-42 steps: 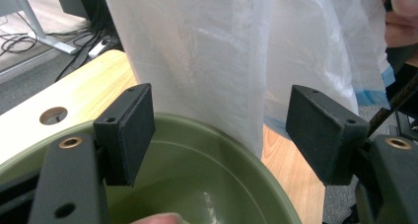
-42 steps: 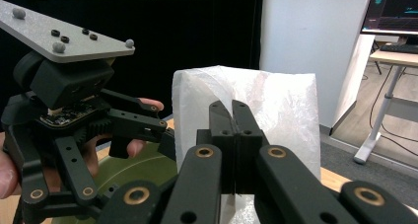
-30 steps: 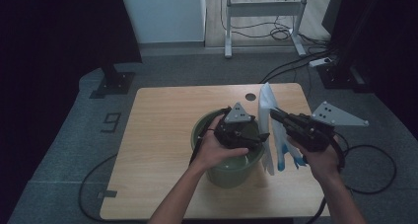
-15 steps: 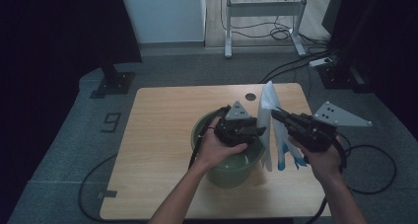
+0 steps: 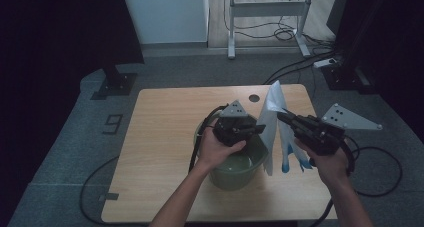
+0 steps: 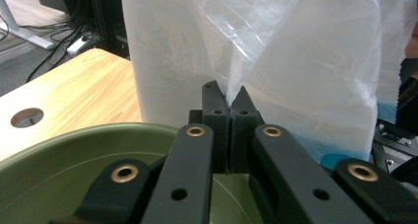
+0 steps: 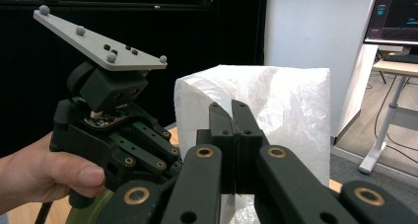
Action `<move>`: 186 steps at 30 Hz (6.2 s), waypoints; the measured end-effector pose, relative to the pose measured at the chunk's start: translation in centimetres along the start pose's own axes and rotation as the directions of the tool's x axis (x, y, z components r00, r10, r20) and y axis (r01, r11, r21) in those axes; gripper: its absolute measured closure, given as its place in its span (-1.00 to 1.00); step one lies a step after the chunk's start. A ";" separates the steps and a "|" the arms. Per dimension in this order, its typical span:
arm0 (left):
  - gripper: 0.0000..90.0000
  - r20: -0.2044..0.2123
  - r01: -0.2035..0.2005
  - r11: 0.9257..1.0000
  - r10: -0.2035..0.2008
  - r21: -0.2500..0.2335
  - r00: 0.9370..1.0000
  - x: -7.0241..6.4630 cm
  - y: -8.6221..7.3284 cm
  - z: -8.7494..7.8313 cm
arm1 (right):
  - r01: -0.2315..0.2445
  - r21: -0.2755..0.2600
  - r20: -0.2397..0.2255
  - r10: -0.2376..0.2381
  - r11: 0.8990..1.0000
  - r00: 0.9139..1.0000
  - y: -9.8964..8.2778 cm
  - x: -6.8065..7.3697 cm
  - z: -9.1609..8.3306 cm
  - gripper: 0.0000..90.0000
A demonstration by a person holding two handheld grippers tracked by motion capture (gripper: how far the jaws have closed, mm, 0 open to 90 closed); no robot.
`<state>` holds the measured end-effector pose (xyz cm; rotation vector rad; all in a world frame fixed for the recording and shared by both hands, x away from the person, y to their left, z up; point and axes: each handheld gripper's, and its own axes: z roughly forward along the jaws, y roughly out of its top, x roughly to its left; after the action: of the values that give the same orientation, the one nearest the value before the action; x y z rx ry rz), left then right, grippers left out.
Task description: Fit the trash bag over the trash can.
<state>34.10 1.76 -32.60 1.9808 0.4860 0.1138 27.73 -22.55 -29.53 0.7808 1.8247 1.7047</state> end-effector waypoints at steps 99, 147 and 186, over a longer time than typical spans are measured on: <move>0.98 -0.300 -0.029 0.998 0.009 -0.063 0.954 4.3 -1.8 -14.6 | 0.052 0.067 -0.132 -0.043 0.996 0.990 1.2 4.0 8.1 0.98; 0.23 -0.156 -0.093 0.995 0.087 -0.032 0.984 1.1 -4.1 -9.0 | 0.009 0.138 -0.136 0.010 0.990 0.991 -2.7 2.9 5.9 0.98; 1.00 -0.178 -0.030 0.997 0.017 -0.074 0.984 2.1 -5.0 -8.3 | -0.006 0.257 -0.080 0.028 0.966 0.996 -6.7 3.6 5.3 0.21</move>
<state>32.20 11.41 -33.60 1.9110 0.5642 0.3210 28.59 -16.56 -36.52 0.8414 2.1314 1.5492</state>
